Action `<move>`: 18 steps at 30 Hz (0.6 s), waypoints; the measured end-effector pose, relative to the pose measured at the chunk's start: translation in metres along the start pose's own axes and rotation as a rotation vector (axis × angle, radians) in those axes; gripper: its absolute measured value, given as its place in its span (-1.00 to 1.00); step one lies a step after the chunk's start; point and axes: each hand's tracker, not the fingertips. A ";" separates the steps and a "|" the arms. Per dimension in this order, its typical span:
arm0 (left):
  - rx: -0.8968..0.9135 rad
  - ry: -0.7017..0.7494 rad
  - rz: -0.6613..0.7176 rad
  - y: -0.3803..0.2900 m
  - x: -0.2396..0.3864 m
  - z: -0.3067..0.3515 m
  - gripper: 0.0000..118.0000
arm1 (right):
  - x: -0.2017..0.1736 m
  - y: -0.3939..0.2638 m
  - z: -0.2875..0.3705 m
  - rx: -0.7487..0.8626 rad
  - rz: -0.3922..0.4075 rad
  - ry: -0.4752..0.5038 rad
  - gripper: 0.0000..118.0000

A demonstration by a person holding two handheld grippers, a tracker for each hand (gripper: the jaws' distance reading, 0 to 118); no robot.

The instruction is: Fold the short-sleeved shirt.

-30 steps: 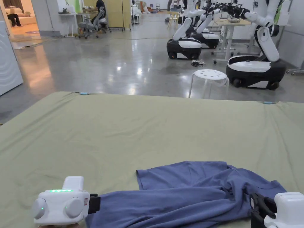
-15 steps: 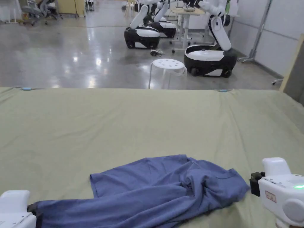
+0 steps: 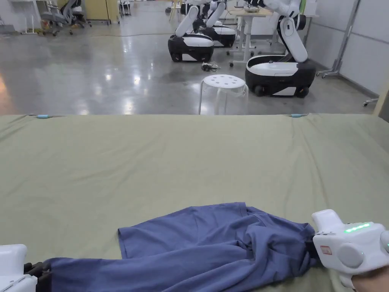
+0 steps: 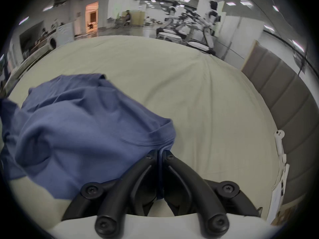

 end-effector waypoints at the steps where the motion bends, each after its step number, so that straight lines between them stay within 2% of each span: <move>1: 0.002 0.004 0.005 0.000 0.000 0.000 -0.90 | 0.001 -0.001 0.005 -0.005 -0.015 0.041 -0.89; 6: 0.033 0.004 -0.008 0.020 -0.007 0.025 -0.91 | 0.032 0.020 0.077 0.135 -0.192 0.043 -0.89; 8: 0.090 0.014 -0.002 0.041 -0.020 0.041 -0.91 | 0.045 0.038 0.117 0.203 -0.197 -0.018 -0.89; 12: 0.205 0.035 -0.013 0.090 -0.032 0.077 -0.91 | 0.063 0.076 0.190 0.325 -0.212 -0.006 -0.89; 15: 0.290 0.081 -0.054 0.133 -0.033 0.104 -0.91 | 0.066 0.108 0.248 0.430 -0.194 -0.033 -0.89; 18: 0.378 0.091 -0.030 0.182 -0.044 0.123 -0.91 | 0.080 0.144 0.297 0.504 -0.227 0.006 -0.89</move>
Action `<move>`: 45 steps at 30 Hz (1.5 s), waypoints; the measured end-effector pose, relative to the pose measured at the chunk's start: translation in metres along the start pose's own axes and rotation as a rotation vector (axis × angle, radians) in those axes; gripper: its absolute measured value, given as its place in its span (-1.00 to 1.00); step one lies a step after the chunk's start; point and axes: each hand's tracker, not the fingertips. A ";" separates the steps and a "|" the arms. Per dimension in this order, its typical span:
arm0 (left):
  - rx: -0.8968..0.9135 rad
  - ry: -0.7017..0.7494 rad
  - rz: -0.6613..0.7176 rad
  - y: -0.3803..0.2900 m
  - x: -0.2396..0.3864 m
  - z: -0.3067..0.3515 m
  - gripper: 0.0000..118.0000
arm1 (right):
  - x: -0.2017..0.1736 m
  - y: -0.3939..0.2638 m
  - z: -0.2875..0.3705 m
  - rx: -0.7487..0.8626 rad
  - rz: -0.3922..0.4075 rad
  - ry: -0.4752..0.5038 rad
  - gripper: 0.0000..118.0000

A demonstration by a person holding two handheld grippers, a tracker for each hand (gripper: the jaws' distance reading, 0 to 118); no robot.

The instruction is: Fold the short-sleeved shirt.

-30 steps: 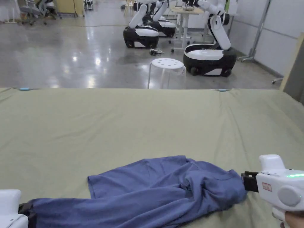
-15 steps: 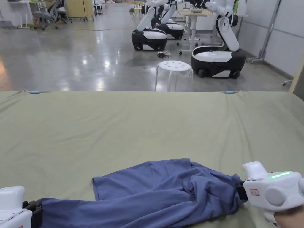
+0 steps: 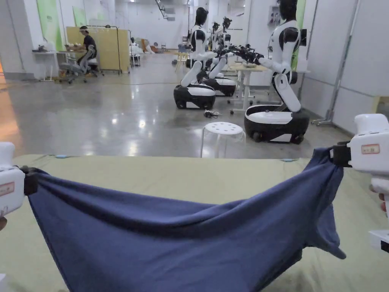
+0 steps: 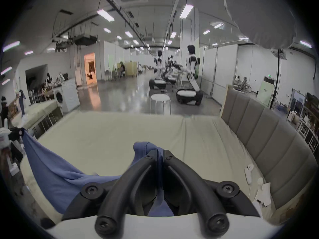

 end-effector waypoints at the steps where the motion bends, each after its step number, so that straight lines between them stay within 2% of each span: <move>1: 0.028 0.009 -0.009 0.014 -0.001 0.000 -0.91 | 0.000 0.014 0.006 0.021 -0.004 -0.008 -0.89; 5: 0.112 0.056 -0.039 0.076 -0.004 -0.012 -0.91 | -0.002 0.079 0.028 0.145 0.047 -0.040 -0.89; 10: 0.195 0.104 -0.037 0.133 -0.001 -0.035 -0.91 | -0.004 0.133 0.033 0.242 0.012 -0.087 -0.89; 15: 0.217 0.133 -0.047 0.164 0.007 -0.059 -0.91 | 0.000 0.154 0.013 0.277 -0.030 -0.106 -0.89; 18: 0.171 0.167 -0.118 0.153 0.013 -0.088 -0.91 | 0.001 0.144 -0.011 0.234 -0.047 -0.114 -0.89; 22: 0.113 0.146 -0.060 0.108 0.020 -0.125 -0.91 | 0.001 0.103 -0.057 0.171 -0.059 -0.146 -0.89; 24: 0.140 0.116 -0.019 0.081 0.022 -0.134 -0.91 | 0.001 0.079 -0.073 0.138 -0.079 -0.160 -0.89; 29: 0.100 0.091 -0.075 0.047 0.035 -0.130 -0.91 | 0.011 0.042 -0.069 0.134 -0.127 -0.132 -0.89; 34: 0.114 -0.016 -0.043 0.014 0.029 -0.068 -0.91 | 0.019 0.003 -0.021 0.154 -0.125 -0.121 -0.89; 37: 0.074 -0.017 -0.069 -0.027 0.025 -0.031 -0.91 | 0.024 -0.037 0.013 0.139 -0.084 -0.112 -0.89; 41: -0.059 -0.053 -0.015 -0.102 0.006 0.008 -0.91 | 0.033 -0.124 0.051 0.091 -0.066 -0.083 -0.89; 45: -0.210 -0.078 -0.008 -0.190 -0.003 0.037 -0.91 | 0.031 -0.229 0.062 -0.072 -0.033 -0.064 -0.89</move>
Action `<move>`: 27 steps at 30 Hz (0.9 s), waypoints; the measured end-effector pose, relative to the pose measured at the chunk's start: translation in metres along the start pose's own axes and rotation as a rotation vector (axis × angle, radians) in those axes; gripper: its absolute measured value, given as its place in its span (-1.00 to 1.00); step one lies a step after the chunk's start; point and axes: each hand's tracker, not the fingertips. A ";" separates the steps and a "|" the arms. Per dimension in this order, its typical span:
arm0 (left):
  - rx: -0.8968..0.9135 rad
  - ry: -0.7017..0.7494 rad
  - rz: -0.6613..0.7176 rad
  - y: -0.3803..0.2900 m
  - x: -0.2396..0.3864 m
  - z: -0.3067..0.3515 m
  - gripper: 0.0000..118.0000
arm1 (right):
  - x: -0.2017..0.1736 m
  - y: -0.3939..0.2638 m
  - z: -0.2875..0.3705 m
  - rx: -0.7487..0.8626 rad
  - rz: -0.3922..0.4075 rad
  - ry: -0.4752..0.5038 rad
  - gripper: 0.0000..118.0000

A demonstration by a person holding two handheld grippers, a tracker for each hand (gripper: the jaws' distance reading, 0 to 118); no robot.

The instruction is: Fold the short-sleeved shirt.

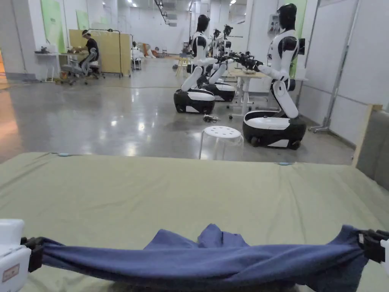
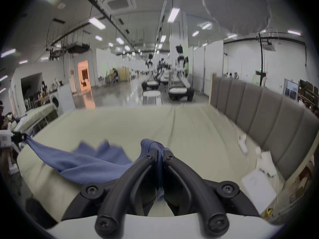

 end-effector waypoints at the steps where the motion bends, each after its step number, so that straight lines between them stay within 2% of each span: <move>1: -0.045 -0.004 0.002 -0.024 -0.003 0.000 -0.91 | -0.001 -0.031 -0.003 -0.049 0.003 0.014 -0.89; 2: -0.098 -0.008 0.017 -0.048 -0.005 0.000 -0.91 | 0.004 -0.062 -0.013 -0.104 0.022 0.025 -0.89; 4: -0.179 -0.004 0.068 -0.084 -0.010 -0.002 -0.91 | 0.003 -0.109 -0.018 -0.183 0.008 -0.009 -0.89; 7: -0.215 0.004 0.079 -0.111 -0.014 -0.004 -0.89 | 0.011 -0.146 -0.020 -0.235 -0.091 -0.041 -0.89; 8: -0.196 0.005 0.072 -0.110 -0.017 0.000 -0.74 | 0.013 -0.146 -0.019 -0.216 -0.089 -0.059 -0.85; 9: -0.176 0.041 0.021 -0.103 -0.015 0.005 -0.35 | 0.016 -0.141 -0.016 -0.206 -0.091 -0.069 -0.66; 10: -0.155 0.086 -0.016 -0.096 -0.013 0.011 0.03 | 0.018 -0.129 -0.010 -0.194 -0.108 -0.072 -0.29; 11: -0.095 0.066 -0.017 -0.083 -0.009 0.025 0.28 | 0.017 -0.114 -0.001 -0.170 -0.124 -0.071 0.30; 12: -0.036 0.056 -0.016 -0.073 -0.004 0.038 0.28 | 0.012 -0.099 0.008 -0.111 -0.125 -0.064 0.57; 13: 0.033 0.050 -0.004 -0.058 0.003 0.053 0.28 | 0.004 -0.084 0.020 -0.035 -0.124 -0.052 0.65; 15: 0.156 0.021 0.063 -0.045 0.021 0.070 0.28 | -0.024 -0.054 0.040 0.071 -0.142 0.037 0.72; 16: 0.172 -0.013 0.088 -0.038 0.034 0.071 0.28 | -0.039 -0.041 0.044 0.110 -0.151 0.079 0.78; 18: 0.135 -0.061 0.052 -0.025 0.068 0.069 0.28 | -0.075 -0.026 0.043 0.129 -0.124 0.107 0.85; 20: 0.130 -0.055 -0.037 -0.022 0.105 0.066 0.25 | -0.109 -0.021 0.041 0.148 -0.086 0.106 0.81; 21: 0.114 -0.064 -0.051 -0.024 0.110 0.050 0.22 | -0.123 -0.021 0.040 0.161 -0.062 0.101 0.65; 22: 0.090 -0.109 -0.063 -0.025 0.123 0.047 0.10 | -0.139 -0.024 0.037 0.161 -0.036 0.101 0.27; 23: 0.075 -0.133 -0.072 -0.025 0.135 0.045 -0.42 | -0.153 -0.026 0.035 0.156 -0.014 0.108 -0.42; 24: 0.077 -0.120 -0.081 -0.027 0.141 0.045 -0.92 | -0.162 -0.029 0.034 0.155 0.003 0.109 -0.78; 26: 0.076 -0.084 -0.095 -0.029 0.148 0.044 -0.93 | -0.178 -0.038 0.034 0.153 0.047 0.076 -0.82; 27: 0.074 -0.098 -0.095 -0.029 0.143 0.044 -0.93 | -0.179 -0.041 0.036 0.158 0.029 0.090 -0.82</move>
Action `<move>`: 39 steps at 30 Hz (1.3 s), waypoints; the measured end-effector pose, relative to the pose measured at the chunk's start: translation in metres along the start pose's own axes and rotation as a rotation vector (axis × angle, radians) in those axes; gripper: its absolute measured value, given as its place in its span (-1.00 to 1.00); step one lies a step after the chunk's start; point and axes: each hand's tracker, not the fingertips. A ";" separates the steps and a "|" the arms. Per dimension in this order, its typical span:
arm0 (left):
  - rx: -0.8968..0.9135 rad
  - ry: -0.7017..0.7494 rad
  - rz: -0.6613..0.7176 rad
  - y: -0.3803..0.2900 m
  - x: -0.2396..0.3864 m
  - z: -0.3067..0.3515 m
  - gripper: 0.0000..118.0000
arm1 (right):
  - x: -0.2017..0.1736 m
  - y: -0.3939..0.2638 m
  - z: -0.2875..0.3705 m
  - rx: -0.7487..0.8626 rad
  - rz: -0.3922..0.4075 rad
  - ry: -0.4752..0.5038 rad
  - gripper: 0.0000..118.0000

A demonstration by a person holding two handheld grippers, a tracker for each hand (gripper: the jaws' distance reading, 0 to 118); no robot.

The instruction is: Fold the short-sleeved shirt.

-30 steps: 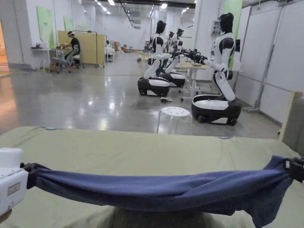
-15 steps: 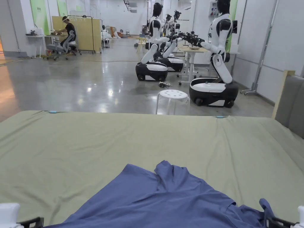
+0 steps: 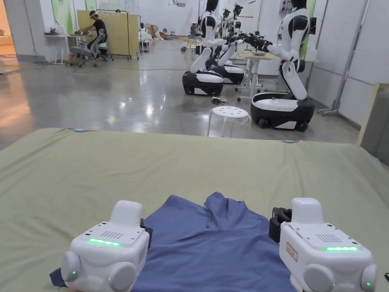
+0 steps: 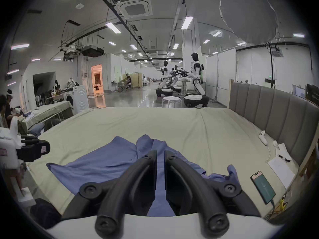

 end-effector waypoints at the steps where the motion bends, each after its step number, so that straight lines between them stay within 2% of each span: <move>1: -0.004 -0.045 0.025 0.001 -0.006 0.002 -0.93 | 0.000 -0.001 0.002 -0.003 -0.025 0.029 -0.83; 6: 0.012 -0.003 0.041 0.001 -0.025 0.009 -0.93 | 0.003 -0.003 0.007 0.005 -0.029 0.036 -0.85; 8: 0.001 0.028 0.061 -0.005 -0.054 0.016 -0.93 | 0.002 -0.003 0.008 0.003 -0.029 0.037 -0.85; 15: -0.209 0.164 0.190 -0.035 -0.151 0.006 -0.92 | -0.012 -0.005 0.000 -0.011 -0.022 0.089 -0.85; 16: -0.218 0.177 0.228 -0.036 -0.167 0.003 -0.80 | -0.015 -0.005 -0.004 -0.021 -0.031 0.100 -0.85; 17: -0.237 0.166 0.252 -0.037 -0.181 -0.002 -0.26 | -0.018 -0.006 -0.008 -0.028 -0.034 0.101 -0.85; 18: -0.268 0.187 0.260 -0.040 -0.184 -0.012 0.16 | -0.021 -0.007 -0.012 -0.032 -0.033 0.101 -0.85; 19: -0.269 0.190 0.281 -0.042 -0.189 -0.018 0.39 | -0.023 -0.008 -0.016 -0.036 -0.027 0.102 -0.85; 20: -0.278 0.186 0.308 -0.044 -0.195 -0.024 0.40 | -0.026 -0.010 -0.021 -0.045 -0.019 0.102 -0.85; 25: -0.423 0.115 0.299 -0.058 -0.170 -0.052 0.39 | -0.031 -0.017 -0.043 -0.099 -0.011 0.093 -0.85; 27: -0.485 0.101 0.293 -0.071 -0.167 -0.073 0.33 | -0.029 -0.019 -0.052 -0.116 -0.008 0.087 -0.85; 28: -0.514 0.073 0.295 -0.078 -0.163 -0.079 0.07 | -0.028 -0.019 -0.059 -0.127 -0.005 0.084 -0.85; 29: -0.514 0.053 0.289 -0.085 -0.158 -0.083 -0.90 | -0.026 -0.018 -0.065 -0.138 0.004 0.081 -0.85; 31: -0.448 0.003 0.337 -0.094 -0.160 -0.090 -0.90 | -0.019 -0.014 -0.082 -0.158 0.035 0.069 -0.85; 32: -0.449 0.069 0.303 -0.097 -0.157 -0.090 -0.90 | -0.013 -0.011 -0.094 -0.175 0.063 0.054 -0.85; 33: -0.446 0.072 0.283 -0.097 -0.154 -0.091 -0.90 | -0.008 -0.009 -0.107 -0.195 0.088 0.043 -0.85; 39: -0.380 0.079 0.293 -0.092 -0.166 -0.073 -0.90 | 0.039 0.002 -0.241 -0.441 0.143 0.046 -0.83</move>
